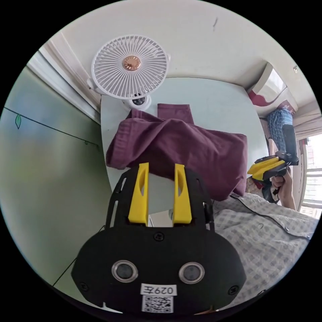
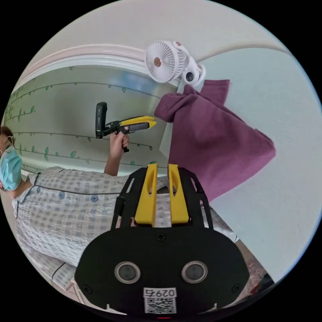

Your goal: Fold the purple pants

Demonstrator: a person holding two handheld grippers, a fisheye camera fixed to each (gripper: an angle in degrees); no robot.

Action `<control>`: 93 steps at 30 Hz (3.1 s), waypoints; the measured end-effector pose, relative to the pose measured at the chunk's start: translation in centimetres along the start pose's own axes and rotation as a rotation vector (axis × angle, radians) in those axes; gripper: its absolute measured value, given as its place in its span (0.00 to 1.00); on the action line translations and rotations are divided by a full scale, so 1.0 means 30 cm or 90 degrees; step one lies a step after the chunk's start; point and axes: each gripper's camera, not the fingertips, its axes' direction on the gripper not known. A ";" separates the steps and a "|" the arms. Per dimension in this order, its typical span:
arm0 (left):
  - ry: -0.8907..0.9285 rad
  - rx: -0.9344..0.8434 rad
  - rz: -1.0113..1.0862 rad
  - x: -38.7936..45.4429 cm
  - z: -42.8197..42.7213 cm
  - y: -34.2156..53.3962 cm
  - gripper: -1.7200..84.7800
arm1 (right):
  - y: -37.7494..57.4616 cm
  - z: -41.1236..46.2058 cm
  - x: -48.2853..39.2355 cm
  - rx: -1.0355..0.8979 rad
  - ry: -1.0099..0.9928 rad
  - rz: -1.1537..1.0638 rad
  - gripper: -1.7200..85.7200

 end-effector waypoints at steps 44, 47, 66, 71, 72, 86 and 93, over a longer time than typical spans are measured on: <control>0.260 -0.085 0.076 -0.103 0.047 0.044 0.06 | -0.377 0.088 -0.004 -0.048 0.473 0.043 0.02; 0.243 -0.107 0.123 -0.021 0.079 0.025 0.07 | -0.309 -0.222 -0.088 0.092 0.517 0.084 0.02; 0.251 -0.087 0.018 -0.086 0.051 0.107 0.07 | -0.620 0.299 -0.107 -0.217 0.540 -0.067 0.11; 0.228 -0.118 0.072 -0.020 0.112 0.115 0.07 | -0.616 0.197 -0.110 -0.228 0.634 -0.007 0.05; 0.245 -0.120 0.082 -0.005 0.133 0.112 0.07 | -0.593 0.116 -0.117 -0.188 0.627 0.026 0.04; 0.323 -0.051 0.140 0.141 0.179 0.048 0.09 | -0.662 -0.422 -0.096 0.030 0.463 0.199 0.19; 0.041 0.044 -0.035 -0.087 0.076 0.099 0.16 | -1.175 0.132 -0.254 -0.202 0.436 -0.141 0.17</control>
